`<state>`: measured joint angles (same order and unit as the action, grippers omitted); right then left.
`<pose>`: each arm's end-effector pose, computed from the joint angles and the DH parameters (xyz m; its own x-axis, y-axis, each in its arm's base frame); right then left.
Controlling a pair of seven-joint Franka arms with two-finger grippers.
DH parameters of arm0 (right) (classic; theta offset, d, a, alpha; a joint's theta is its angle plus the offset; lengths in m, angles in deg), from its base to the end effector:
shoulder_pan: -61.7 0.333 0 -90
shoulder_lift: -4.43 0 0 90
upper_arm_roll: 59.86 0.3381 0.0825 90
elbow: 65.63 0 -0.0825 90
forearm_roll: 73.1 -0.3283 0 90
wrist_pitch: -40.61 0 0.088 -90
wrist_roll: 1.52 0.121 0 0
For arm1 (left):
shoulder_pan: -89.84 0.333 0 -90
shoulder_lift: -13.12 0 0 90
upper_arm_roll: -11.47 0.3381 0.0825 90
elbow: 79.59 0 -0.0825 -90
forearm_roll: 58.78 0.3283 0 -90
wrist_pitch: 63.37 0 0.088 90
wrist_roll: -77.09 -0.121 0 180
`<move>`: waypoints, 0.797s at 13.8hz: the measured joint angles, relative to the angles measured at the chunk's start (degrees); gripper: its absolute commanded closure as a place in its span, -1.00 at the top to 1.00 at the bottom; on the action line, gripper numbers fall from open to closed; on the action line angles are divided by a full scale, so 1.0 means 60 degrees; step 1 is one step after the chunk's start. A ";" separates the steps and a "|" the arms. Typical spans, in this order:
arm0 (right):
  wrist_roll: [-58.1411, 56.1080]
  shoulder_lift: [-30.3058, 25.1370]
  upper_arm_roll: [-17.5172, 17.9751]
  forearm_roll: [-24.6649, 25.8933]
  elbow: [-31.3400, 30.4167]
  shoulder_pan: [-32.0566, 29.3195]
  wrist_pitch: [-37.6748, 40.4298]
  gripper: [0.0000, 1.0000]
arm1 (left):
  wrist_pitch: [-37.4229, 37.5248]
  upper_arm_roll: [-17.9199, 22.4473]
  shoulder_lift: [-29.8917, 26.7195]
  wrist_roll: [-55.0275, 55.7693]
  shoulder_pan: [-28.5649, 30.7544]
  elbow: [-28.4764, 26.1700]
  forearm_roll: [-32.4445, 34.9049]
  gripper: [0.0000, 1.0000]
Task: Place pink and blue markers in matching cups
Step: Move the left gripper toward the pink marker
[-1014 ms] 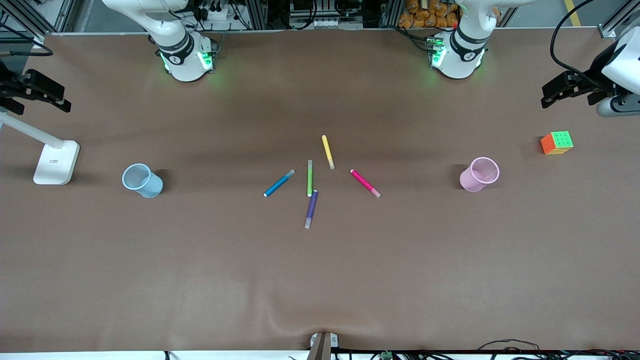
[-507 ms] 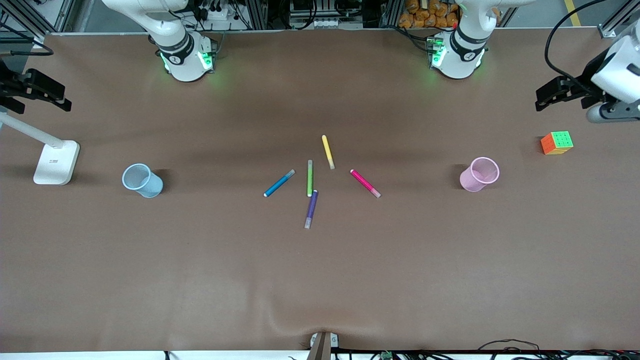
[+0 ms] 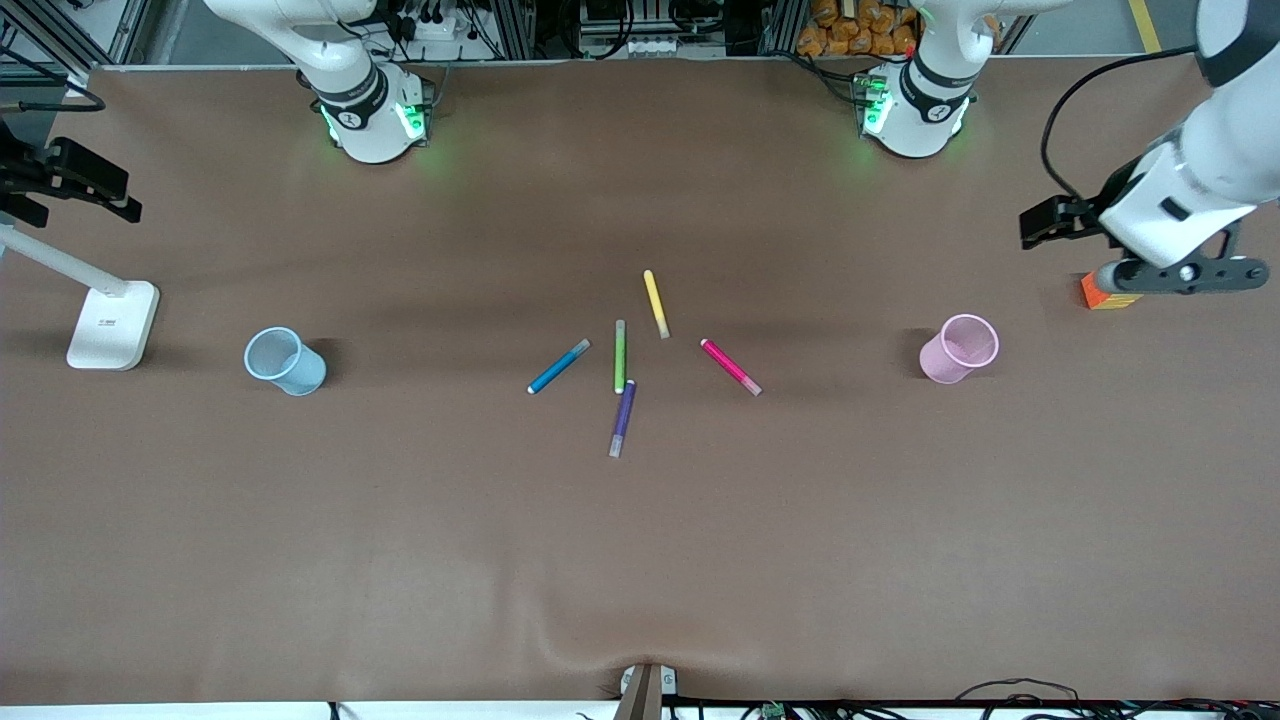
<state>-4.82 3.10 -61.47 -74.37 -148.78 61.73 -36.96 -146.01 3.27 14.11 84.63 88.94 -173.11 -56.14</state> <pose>0.4665 -0.0100 0.6741 0.9967 0.0349 -0.0726 0.0330 -0.9991 -0.0268 0.4783 -0.0698 0.5897 0.9800 -0.0188 -0.1979 -0.0332 -0.9970 -0.0700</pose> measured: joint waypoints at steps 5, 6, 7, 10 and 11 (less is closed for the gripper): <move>0.0011 0.0092 -0.0010 -0.0001 -0.0002 0.0000 0.0006 1.00 | 0.0090 -0.0501 0.0430 0.0455 -0.0020 -0.0002 -0.0019 1.00; 0.0015 0.0101 -0.0010 -0.0001 -0.0002 0.0000 0.0006 1.00 | 0.0117 -0.0592 0.0531 0.0523 -0.0033 -0.0003 -0.0019 1.00; 0.0018 0.0109 -0.0011 -0.0001 -0.0003 0.0000 0.0008 1.00 | 0.0126 -0.0646 0.0656 0.0577 -0.0053 -0.0005 -0.0019 1.00; 0.0029 0.0281 -0.0011 -0.0001 -0.0012 0.0000 0.0019 1.00 | 0.0127 -0.0678 0.1103 0.0602 -0.0074 -0.0002 -0.0019 1.00; 0.0033 0.0351 -0.0013 -0.0001 -0.0012 0.0000 0.0019 1.00 | 0.0127 -0.0679 0.1209 0.0602 -0.0074 0.0002 -0.0019 1.00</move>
<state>-4.63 5.20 -61.55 -74.37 -148.85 61.73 -36.85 -145.25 -0.80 21.36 88.24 88.50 -173.10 -56.26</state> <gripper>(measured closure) 0.000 0.000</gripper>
